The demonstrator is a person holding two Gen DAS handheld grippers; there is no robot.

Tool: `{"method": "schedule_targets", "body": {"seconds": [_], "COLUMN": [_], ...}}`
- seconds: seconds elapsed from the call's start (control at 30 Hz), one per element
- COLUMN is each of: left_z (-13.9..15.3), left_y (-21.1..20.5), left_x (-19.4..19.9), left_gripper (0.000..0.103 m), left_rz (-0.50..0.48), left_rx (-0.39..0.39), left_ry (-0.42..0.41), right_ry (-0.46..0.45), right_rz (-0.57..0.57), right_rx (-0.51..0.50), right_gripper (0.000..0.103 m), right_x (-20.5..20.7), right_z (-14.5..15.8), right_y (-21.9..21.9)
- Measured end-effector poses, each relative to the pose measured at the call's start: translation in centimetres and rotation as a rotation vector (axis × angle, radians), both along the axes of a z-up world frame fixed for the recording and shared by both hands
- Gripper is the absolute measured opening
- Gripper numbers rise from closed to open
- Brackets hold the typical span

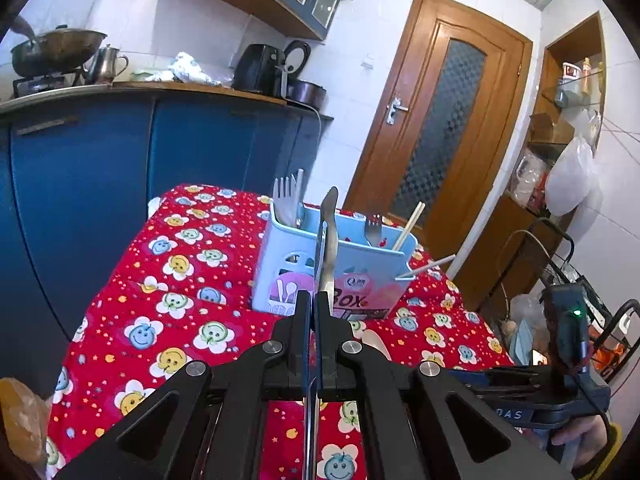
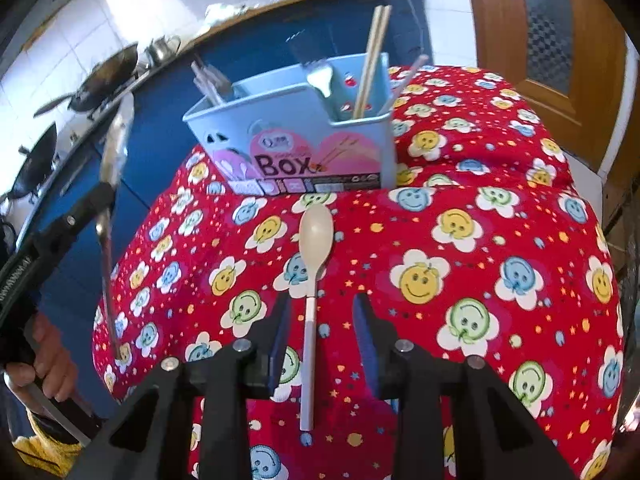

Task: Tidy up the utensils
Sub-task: 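Grasp the wooden spoon with the right tool while the left tool lifts the knife, then lift and carry the wooden spoon and knife over the holder with both tools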

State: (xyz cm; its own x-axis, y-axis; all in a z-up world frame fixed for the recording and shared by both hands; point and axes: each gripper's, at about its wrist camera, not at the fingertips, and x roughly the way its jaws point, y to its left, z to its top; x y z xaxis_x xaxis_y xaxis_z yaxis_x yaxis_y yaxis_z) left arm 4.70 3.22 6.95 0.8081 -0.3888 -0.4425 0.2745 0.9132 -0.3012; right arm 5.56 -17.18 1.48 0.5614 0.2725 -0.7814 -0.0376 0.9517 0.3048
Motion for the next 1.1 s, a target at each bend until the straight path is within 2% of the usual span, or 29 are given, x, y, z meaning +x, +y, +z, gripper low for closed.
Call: {"method": "schedule_targets", "body": {"seconds": [0.37, 0.53, 0.63, 0.7, 0.83, 0.93, 1.1], "left_z": [0.6, 1.1, 1.0, 1.0, 0.9, 1.0, 1.3], "left_y": [1.3, 1.8, 2.1, 2.1, 2.2, 2.2, 2.2], "left_x": [-0.7, -1.0, -0.8, -0.6, -0.3, -0.3, -0.2], "left_gripper": [0.001, 0.001, 0.001, 0.001, 0.001, 0.001, 0.001], "left_rz": [0.017, 0.043, 0.049, 0.052, 0.054, 0.057, 0.061], "left_rx": [-0.032, 0.002, 0.001, -0.003, -0.013, -0.014, -0.031], "left_ry": [-0.051, -0.096, -0.095, -0.090, -0.080, -0.082, -0.088], "right_ry": [0.170, 0.238, 0.265, 0.270, 0.248, 0.221, 0.136], "right_rz": [0.102, 0.135, 0.150, 0.156, 0.146, 0.128, 0.068], "right_rx": [-0.101, -0.147, -0.172, -0.190, -0.240, -0.200, -0.052], "right_gripper": [0.035, 0.035, 0.035, 0.032, 0.010, 0.008, 0.007], "right_x": [3.1, 4.1, 4.7, 5.2, 5.5, 5.4, 3.8], "right_z": [-1.5, -1.9, -2.1, -2.0, -2.0, -2.1, -1.8], "right_y": [2.1, 2.4, 2.6, 2.9, 3.3, 3.0, 0.8]}}
